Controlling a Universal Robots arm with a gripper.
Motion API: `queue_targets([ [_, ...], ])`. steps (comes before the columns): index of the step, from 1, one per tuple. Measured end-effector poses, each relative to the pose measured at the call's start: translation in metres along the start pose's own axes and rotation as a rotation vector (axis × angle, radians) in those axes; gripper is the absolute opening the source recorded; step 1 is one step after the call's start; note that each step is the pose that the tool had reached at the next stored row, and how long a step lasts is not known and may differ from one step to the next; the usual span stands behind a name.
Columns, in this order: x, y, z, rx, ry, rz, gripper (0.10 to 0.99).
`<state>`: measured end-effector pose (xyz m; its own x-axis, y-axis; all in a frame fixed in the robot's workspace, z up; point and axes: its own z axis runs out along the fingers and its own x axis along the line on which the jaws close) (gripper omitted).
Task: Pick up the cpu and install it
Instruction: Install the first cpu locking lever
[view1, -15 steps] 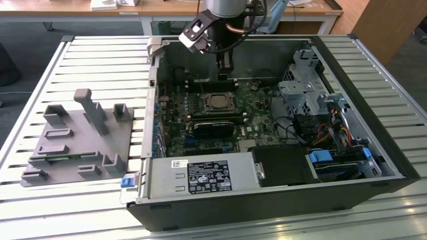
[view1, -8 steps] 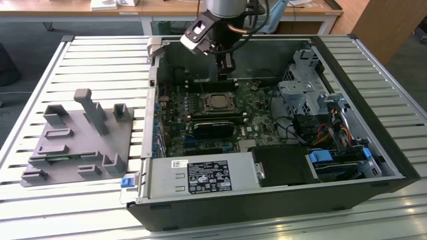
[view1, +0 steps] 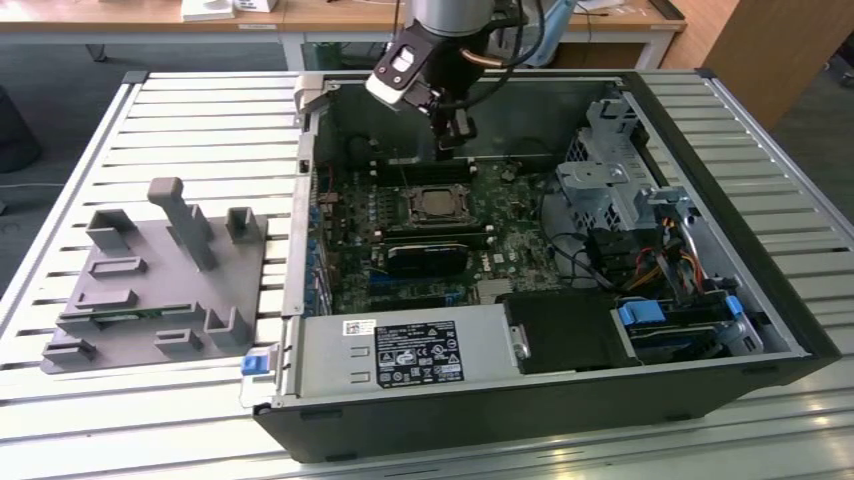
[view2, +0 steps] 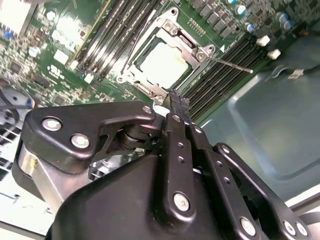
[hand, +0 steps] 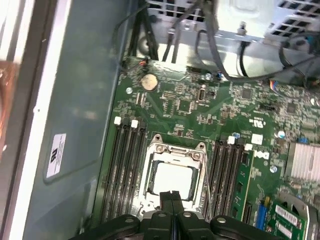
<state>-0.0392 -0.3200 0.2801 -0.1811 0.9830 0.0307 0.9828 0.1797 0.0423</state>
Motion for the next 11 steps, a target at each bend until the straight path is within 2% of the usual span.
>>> queue_targets([
  [11,0.0000,-0.0001,0.0002,0.006,0.0083,-0.198,0.106],
])
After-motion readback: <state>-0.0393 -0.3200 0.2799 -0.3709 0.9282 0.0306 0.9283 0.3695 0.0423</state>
